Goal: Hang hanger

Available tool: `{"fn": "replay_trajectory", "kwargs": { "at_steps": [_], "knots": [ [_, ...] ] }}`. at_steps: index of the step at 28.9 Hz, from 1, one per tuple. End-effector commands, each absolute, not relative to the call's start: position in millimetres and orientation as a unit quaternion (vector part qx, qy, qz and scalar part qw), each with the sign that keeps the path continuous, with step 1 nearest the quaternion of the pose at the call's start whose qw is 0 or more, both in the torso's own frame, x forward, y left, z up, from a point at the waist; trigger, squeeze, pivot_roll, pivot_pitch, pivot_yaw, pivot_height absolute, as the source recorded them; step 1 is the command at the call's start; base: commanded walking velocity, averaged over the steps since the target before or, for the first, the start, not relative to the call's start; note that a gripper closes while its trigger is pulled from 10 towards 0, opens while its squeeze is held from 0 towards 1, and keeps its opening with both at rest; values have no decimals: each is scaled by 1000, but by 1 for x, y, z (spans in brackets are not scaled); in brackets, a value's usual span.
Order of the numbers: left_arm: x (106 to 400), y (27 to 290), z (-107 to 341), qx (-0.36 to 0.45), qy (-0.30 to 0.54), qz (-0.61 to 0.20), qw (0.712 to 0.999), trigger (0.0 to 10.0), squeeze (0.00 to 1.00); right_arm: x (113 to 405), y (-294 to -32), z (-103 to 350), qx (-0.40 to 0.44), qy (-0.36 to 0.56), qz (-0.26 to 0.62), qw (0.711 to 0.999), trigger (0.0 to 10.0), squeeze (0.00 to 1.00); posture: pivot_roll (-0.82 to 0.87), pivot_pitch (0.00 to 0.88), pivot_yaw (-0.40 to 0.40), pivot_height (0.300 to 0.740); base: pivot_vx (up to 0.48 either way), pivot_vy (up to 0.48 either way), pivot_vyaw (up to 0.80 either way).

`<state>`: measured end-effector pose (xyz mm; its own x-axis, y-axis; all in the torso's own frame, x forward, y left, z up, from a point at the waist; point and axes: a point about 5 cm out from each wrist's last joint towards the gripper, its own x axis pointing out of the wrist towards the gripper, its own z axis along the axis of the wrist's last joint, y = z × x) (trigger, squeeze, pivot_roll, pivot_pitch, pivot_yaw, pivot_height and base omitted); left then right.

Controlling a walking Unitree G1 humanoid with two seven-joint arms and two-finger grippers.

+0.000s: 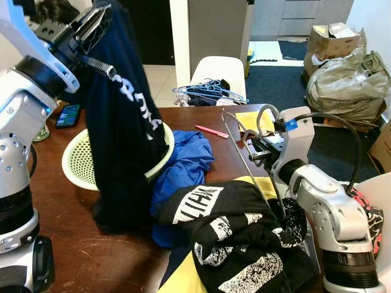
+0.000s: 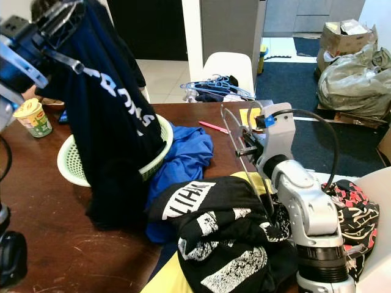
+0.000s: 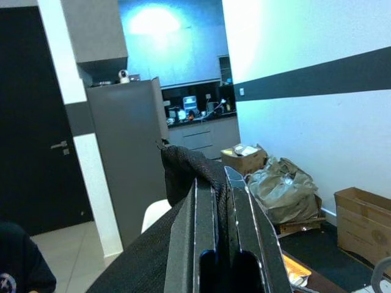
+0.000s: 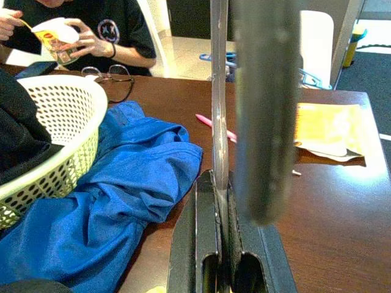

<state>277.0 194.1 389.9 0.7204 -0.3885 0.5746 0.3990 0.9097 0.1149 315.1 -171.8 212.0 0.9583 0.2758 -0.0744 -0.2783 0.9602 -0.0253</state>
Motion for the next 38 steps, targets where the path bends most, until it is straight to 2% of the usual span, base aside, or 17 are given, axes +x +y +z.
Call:
{"fn": "replay_trajectory", "kwargs": {
  "at_steps": [1, 16, 33, 35, 36, 38],
  "knots": [
    [274, 190, 394, -14, -315, -213, 925, 10000, 0, 316, -166, 205, -12, 44, 147, 988, 10000, 0, 6, 0, 76, 740, -330, 0, 0],
    [275, 162, 398, -27, -307, -247, 919, 10000, 0, 319, -162, 205, 2, 26, 160, 987, 10000, 0, 1, 0, 82, 740, -315, 0, 0],
    [265, 160, 423, -24, -353, -256, 900, 10000, 0, 319, -154, 215, 36, -18, 185, 982, 10000, 0, 0, 0, 79, 740, -321, 0, 0],
    [264, 160, 424, -21, -355, -255, 899, 10000, 0, 319, -154, 221, 62, -43, 184, 980, 10000, 0, 0, 0, 80, 740, -315, 0, 0],
    [264, 164, 427, -17, -360, -244, 900, 10000, 0, 319, -158, 233, 125, -96, 176, 972, 10000, 0, -4, 0, 81, 740, -296, 0, 0],
    [263, 169, 430, -14, -368, -229, 901, 10000, 0, 317, -164, 242, 183, -138, 165, 959, 10000, 0, -3, 0, 81, 740, -148, 0, 0]
  ]
}}
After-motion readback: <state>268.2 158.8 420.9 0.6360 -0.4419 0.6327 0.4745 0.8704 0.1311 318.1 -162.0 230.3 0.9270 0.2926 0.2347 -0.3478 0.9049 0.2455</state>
